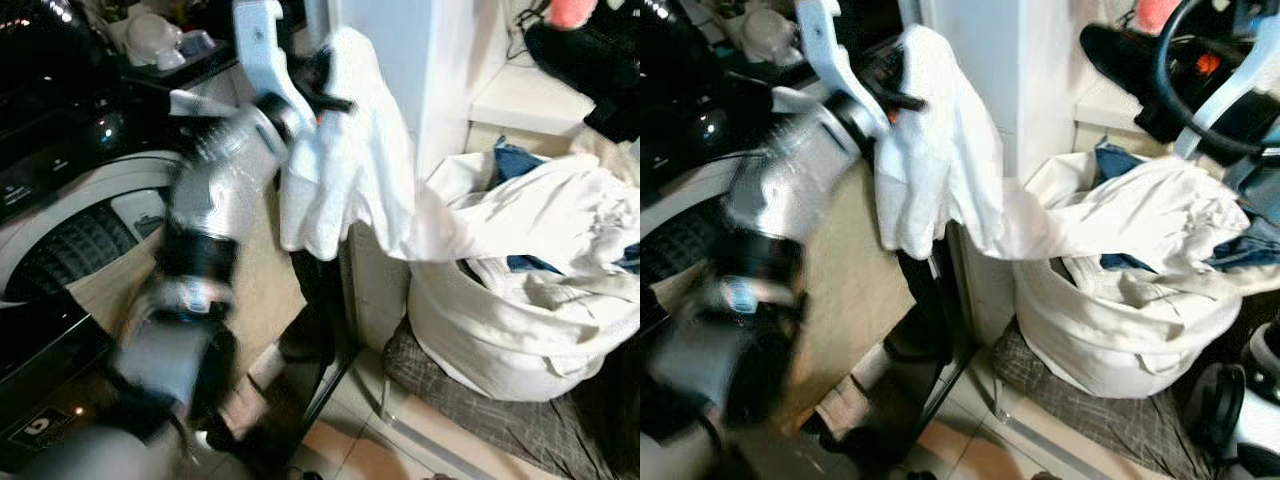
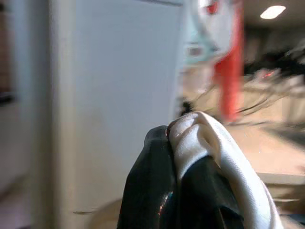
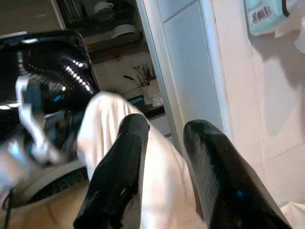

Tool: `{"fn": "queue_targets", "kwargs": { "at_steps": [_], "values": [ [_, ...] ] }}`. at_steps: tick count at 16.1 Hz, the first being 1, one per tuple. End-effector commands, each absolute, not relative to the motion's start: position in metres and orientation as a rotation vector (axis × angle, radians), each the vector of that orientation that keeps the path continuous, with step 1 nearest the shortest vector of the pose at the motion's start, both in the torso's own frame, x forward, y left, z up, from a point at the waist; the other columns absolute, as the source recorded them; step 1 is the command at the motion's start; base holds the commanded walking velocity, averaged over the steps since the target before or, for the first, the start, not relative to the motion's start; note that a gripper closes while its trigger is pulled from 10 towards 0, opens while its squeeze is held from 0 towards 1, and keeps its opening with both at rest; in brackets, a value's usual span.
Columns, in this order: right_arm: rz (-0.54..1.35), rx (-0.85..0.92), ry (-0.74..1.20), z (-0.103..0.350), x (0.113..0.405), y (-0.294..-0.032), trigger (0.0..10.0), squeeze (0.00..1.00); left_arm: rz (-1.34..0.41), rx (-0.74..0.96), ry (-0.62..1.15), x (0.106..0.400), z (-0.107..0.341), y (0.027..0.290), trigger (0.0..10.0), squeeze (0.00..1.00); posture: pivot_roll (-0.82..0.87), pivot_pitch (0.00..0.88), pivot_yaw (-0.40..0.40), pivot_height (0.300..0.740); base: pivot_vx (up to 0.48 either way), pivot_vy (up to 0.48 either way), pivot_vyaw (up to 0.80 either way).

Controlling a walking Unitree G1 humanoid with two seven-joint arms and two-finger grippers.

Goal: Clothes washing

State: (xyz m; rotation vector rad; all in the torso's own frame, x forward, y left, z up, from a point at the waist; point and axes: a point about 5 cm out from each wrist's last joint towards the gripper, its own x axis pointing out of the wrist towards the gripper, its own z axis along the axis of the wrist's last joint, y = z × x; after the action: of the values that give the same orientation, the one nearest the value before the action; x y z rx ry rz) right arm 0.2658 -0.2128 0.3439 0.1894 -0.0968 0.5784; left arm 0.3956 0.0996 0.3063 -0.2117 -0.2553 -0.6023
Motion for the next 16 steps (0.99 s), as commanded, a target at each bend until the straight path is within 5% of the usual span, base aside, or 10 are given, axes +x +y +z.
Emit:
{"fn": "queue_targets", "kwargs": {
  "at_steps": [1,2,4,7,8,12,16],
  "values": [
    [0.607,0.171,-0.099,0.344,0.264,-0.208,10.0,0.0,-0.457,-0.112,-0.249,0.407,0.322,0.128,0.0,0.0,-0.14,0.0,0.158,0.74,0.0,0.0,0.0],
    [0.603,0.173,-0.096,0.343,0.264,-0.209,10.0,0.0,-0.403,-0.074,-0.217,0.412,0.325,0.136,0.0,0.0,-0.13,0.0,0.152,0.74,0.0,0.0,0.0],
    [0.587,0.183,-0.077,0.338,0.274,-0.209,10.0,0.0,0.149,0.302,-0.342,0.41,0.406,0.21,0.0,0.0,-0.12,0.0,0.14,0.74,0.0,0.0,0.0],
    [0.566,0.165,-0.093,0.335,0.277,-0.203,10.0,0.0,0.496,0.592,-0.789,0.35,0.529,0.22,0.0,0.0,-0.13,0.0,0.188,0.74,0.0,0.0,0.0],
    [0.564,0.163,-0.097,0.335,0.276,-0.203,10.0,0.0,0.517,0.62,-0.817,0.346,0.535,0.219,0.0,0.0,-0.13,0.0,0.188,0.74,0.0,0.0,0.0],
    [0.567,0.157,-0.101,0.326,0.274,-0.195,10.0,0.0,0.528,0.774,-0.631,0.377,0.479,0.229,0.0,0.0,-0.15,0.0,0.203,0.74,0.0,0.0,0.0],
    [0.59,0.153,-0.072,0.316,0.269,-0.183,10.0,0.0,0.372,0.921,-0.031,0.412,0.337,0.261,0.0,0.0,-0.19,0.0,0.197,0.74,0.0,0.0,0.0]
  ]
}}
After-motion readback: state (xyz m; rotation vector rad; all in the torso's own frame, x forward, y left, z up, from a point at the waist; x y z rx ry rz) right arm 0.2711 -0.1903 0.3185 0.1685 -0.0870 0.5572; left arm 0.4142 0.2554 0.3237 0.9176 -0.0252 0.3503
